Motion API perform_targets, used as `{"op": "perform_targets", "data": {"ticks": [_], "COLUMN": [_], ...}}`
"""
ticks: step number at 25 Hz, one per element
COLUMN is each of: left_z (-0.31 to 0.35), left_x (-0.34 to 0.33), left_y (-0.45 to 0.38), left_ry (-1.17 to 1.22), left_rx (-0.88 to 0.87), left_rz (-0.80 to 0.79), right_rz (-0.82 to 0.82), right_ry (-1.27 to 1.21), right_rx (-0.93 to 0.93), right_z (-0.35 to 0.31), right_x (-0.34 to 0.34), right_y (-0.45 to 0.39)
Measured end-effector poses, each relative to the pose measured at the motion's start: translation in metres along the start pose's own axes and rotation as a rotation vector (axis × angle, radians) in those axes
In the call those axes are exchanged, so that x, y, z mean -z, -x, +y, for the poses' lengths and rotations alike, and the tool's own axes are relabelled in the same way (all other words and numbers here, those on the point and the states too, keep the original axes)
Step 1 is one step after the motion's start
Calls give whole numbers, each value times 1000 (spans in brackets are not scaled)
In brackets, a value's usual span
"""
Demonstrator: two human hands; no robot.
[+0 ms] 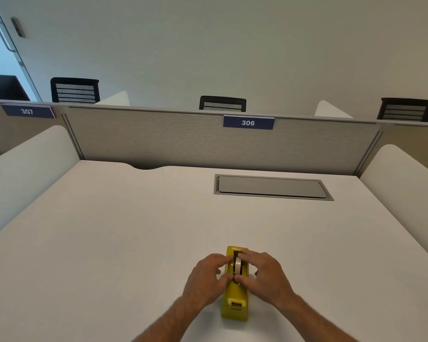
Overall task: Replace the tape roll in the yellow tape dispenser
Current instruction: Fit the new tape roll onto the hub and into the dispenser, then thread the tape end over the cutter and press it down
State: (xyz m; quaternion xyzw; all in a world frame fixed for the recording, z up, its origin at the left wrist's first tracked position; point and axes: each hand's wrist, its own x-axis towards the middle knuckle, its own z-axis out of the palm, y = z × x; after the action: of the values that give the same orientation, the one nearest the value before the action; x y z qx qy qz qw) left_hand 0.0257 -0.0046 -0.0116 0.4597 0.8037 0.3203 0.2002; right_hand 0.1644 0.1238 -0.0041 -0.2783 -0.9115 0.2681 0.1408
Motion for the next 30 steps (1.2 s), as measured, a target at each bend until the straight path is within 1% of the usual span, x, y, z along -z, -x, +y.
{"op": "perform_targets", "data": {"ticks": [2, 5, 7, 10, 14, 20, 24, 30], "left_z": [-1, -4, -4, -3, 0, 2, -2, -2], "left_x": [-1, -5, -8, -10, -4, 0, 0, -2], "left_y": [-1, -2, 0, 2, 1, 1, -2, -7], "left_ry": [15, 4, 1, -19, -34, 78, 183, 171], "left_rx": [-3, 11, 21, 23, 36, -45, -9, 5], "left_rz": [-22, -132, -164, -137, -142, -107, -74, -44], "right_rz": [-10, -36, -53, -63, -53, -2, 30, 85], "right_ry": [12, 21, 25, 45, 78, 127, 121, 167], "right_rx": [10, 25, 34, 60, 93, 161, 194, 269], "right_z": [1, 1, 2, 4, 4, 2, 5, 0], "right_x": [1, 3, 5, 5, 6, 6, 6, 11], "right_y": [0, 0, -1, -2, -3, -2, -1, -5]}}
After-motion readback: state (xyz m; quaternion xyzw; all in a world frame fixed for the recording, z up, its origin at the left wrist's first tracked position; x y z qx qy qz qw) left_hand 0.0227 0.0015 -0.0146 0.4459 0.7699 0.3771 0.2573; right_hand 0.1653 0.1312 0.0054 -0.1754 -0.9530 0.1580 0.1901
